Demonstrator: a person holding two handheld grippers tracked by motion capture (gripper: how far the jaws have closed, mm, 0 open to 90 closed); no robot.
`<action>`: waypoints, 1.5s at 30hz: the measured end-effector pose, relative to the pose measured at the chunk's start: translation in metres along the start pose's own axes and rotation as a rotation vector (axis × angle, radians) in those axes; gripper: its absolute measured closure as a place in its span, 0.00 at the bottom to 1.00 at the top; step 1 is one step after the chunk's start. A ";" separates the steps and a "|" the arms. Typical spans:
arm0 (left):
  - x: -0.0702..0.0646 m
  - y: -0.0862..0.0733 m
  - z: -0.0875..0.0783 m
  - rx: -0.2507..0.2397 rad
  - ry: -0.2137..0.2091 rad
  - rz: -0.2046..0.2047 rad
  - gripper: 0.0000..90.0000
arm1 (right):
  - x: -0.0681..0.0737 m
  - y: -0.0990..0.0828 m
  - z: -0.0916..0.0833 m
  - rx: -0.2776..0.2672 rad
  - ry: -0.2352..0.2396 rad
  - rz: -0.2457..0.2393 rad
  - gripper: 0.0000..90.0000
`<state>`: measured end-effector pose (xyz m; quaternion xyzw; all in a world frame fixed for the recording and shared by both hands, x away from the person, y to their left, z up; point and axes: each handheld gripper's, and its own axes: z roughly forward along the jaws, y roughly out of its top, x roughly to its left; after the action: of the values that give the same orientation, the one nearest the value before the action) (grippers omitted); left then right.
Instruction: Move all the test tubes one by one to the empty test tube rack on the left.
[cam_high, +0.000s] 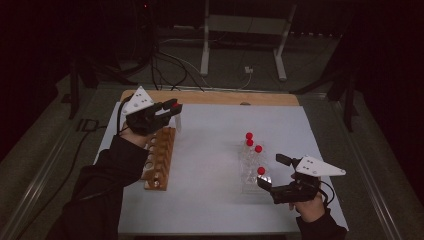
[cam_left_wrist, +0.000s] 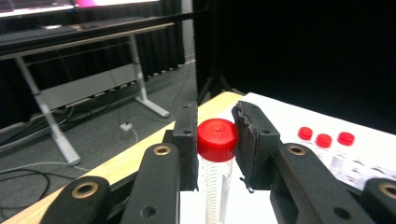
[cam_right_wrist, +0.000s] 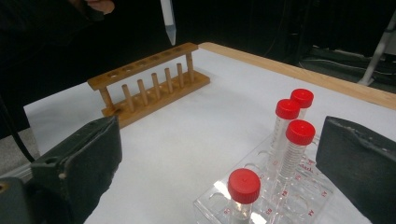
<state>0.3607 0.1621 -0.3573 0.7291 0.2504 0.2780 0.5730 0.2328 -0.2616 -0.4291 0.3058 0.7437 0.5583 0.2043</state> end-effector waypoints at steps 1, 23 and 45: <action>0.004 -0.001 -0.001 0.002 0.011 -0.005 0.80 | 0.000 -0.001 0.000 0.004 0.001 -0.002 0.00; 0.062 -0.037 0.004 0.046 0.198 -0.087 0.80 | -0.001 -0.008 -0.004 0.002 -0.010 -0.024 0.00; 0.062 -0.093 0.019 0.127 0.219 -0.150 0.80 | 0.002 -0.013 0.000 0.005 0.007 -0.037 0.00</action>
<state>0.4136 0.2115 -0.4439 0.7086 0.3822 0.2959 0.5141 0.2283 -0.2627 -0.4410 0.2906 0.7514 0.5534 0.2114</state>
